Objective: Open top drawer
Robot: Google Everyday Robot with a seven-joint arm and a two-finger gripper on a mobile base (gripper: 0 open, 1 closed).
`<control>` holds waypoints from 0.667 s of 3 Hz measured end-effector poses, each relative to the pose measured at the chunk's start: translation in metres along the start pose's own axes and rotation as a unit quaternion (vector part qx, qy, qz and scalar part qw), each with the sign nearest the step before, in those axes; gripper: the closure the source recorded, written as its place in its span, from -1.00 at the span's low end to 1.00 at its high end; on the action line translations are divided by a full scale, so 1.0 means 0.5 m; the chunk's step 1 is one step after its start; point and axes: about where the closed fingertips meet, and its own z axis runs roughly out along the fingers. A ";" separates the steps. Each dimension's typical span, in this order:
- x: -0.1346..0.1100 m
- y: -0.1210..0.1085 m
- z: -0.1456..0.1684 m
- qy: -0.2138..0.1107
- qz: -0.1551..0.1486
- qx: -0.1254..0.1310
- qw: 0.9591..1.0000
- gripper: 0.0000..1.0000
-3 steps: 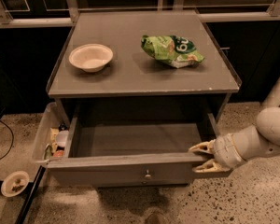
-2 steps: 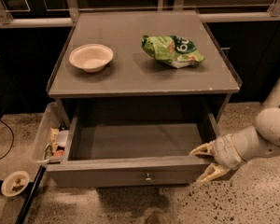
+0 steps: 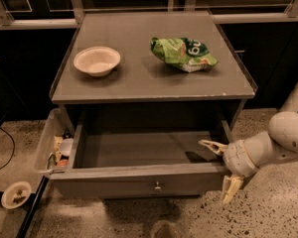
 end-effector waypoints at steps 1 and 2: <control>0.000 0.000 0.000 0.000 0.000 0.000 1.000 -1.00; -0.020 0.001 -0.025 0.014 -0.013 0.005 1.000 -1.00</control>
Offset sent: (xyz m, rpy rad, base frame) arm -0.0085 -0.0051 0.0413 -0.0679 -0.0739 0.0125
